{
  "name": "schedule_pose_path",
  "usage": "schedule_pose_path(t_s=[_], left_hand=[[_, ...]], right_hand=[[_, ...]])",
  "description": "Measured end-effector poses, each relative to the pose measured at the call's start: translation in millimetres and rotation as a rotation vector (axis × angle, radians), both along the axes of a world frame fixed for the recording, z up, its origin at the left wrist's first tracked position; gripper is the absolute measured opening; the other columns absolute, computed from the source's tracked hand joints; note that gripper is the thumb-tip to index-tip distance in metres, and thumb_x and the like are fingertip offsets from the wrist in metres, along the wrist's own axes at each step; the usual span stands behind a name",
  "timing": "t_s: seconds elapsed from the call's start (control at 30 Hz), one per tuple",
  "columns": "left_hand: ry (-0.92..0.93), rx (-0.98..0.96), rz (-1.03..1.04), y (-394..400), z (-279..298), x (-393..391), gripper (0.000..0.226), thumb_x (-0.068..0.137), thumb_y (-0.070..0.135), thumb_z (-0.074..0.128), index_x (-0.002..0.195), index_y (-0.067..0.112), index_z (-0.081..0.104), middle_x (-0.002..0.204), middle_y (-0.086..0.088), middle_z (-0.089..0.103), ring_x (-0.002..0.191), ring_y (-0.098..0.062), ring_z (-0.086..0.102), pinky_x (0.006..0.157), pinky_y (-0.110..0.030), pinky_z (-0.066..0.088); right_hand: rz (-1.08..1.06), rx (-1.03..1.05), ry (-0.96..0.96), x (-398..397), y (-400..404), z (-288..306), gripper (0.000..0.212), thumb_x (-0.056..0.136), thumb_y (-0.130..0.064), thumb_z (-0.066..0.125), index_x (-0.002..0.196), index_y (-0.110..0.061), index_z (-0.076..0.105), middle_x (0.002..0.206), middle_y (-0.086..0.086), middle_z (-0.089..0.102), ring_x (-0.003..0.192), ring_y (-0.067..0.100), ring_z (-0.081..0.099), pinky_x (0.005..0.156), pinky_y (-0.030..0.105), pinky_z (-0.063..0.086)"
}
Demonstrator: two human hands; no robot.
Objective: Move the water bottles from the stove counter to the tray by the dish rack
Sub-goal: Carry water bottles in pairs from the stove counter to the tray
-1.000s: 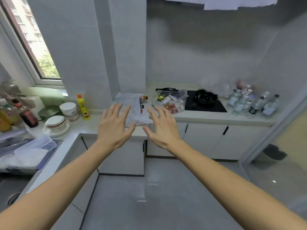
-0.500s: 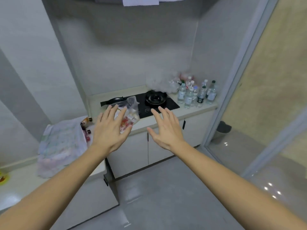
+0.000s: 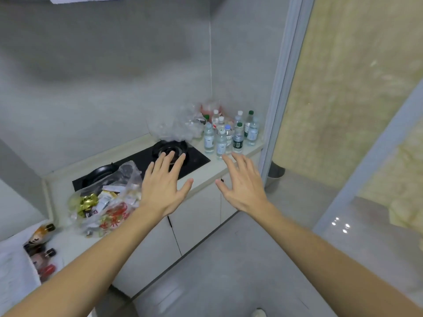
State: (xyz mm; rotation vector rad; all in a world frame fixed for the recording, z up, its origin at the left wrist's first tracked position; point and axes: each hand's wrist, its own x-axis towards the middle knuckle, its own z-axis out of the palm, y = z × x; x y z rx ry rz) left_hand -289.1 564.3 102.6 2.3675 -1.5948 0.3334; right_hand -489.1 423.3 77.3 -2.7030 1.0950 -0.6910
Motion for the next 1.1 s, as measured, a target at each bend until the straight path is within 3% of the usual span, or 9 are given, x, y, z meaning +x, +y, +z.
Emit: schedule_pose_path(t_s=[0.43,0.63,0.97,1.1], left_hand=[[0.074,0.050,0.069,-236.7,-27.0,14.9,0.075,0.097,0.065,0.026,0.159,0.025,0.028,0.163,-0.008,0.032,0.153,-0.029,0.022,0.122,-0.051,0.026],[0.063,0.029,0.054,-324.6,-32.3,56.6,0.069,0.097,0.061,0.033,0.155,0.024,0.033,0.154,-0.006,0.040,0.141,-0.028,0.037,0.115,-0.048,0.037],[0.121,0.016,-0.084,-506.8,-59.3,141.0,0.071,0.095,0.057,0.035,0.156,0.022,0.033,0.155,-0.007,0.040,0.140,-0.030,0.041,0.109,-0.048,0.042],[0.173,0.048,-0.094,-559.2,-67.3,173.7,0.066,0.095,0.050,0.042,0.154,0.022,0.035,0.153,-0.008,0.041,0.133,-0.032,0.046,0.098,-0.047,0.049]], right_hand=[[0.059,0.039,0.084,20.9,-270.9,-21.1,0.072,0.095,-0.057,0.053,0.155,-0.020,0.038,0.157,0.010,0.041,0.145,0.034,0.036,0.114,0.052,0.040],[0.107,0.043,0.092,65.5,-357.1,-29.5,0.074,0.095,-0.059,0.047,0.158,-0.024,0.031,0.160,0.009,0.036,0.148,0.033,0.031,0.118,0.052,0.036],[0.026,0.065,0.117,147.1,-517.7,-31.2,0.070,0.095,-0.051,0.058,0.155,-0.024,0.036,0.159,0.007,0.038,0.144,0.033,0.036,0.112,0.052,0.042],[0.010,0.099,0.120,180.8,-569.9,-37.6,0.065,0.095,-0.045,0.062,0.153,-0.022,0.042,0.156,0.011,0.041,0.141,0.035,0.038,0.109,0.050,0.041]])
